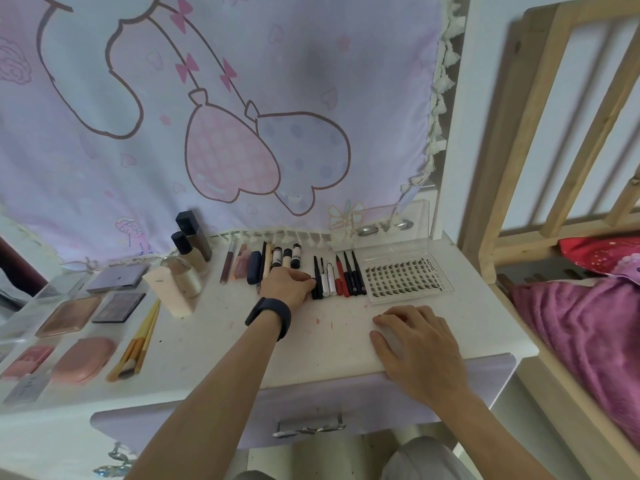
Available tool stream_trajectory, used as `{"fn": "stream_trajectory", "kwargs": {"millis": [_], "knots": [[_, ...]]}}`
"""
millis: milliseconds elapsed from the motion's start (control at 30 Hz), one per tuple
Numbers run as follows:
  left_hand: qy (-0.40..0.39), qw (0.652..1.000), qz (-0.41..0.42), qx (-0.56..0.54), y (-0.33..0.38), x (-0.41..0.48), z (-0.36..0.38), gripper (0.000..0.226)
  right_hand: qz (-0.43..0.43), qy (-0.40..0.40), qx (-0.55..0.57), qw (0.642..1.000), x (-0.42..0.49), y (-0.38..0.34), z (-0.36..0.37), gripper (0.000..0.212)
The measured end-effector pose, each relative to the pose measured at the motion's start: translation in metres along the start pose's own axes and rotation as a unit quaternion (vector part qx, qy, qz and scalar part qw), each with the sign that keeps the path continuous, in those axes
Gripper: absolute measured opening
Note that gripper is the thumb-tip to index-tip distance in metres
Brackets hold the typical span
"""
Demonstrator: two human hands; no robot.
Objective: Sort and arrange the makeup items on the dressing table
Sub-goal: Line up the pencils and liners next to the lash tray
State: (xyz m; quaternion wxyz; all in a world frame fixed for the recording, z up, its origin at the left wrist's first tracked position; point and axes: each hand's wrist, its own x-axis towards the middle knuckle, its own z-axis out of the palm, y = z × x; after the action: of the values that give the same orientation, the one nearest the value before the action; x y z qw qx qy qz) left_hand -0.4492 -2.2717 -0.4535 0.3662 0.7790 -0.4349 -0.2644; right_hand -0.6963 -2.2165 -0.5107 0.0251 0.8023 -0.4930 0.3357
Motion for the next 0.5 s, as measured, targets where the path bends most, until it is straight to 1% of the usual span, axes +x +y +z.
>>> {"fn": "stream_trajectory", "kwargs": {"millis": [133, 267, 500], "knots": [[-0.003, 1.0, 0.0, 0.004, 0.001, -0.001, 0.001, 0.005, -0.016, -0.01, 0.001, 1.0, -0.002, 0.002, 0.002, 0.034], [-0.009, 1.0, -0.001, -0.001, 0.004, -0.002, -0.001, 0.005, -0.018, -0.006, 0.005, 1.0, -0.003, 0.003, 0.001, 0.036], [-0.006, 1.0, 0.005, -0.028, 0.005, 0.004, -0.01, 0.015, -0.009, -0.004, 0.013, 1.0, -0.003, 0.002, -0.001, 0.036]]}}
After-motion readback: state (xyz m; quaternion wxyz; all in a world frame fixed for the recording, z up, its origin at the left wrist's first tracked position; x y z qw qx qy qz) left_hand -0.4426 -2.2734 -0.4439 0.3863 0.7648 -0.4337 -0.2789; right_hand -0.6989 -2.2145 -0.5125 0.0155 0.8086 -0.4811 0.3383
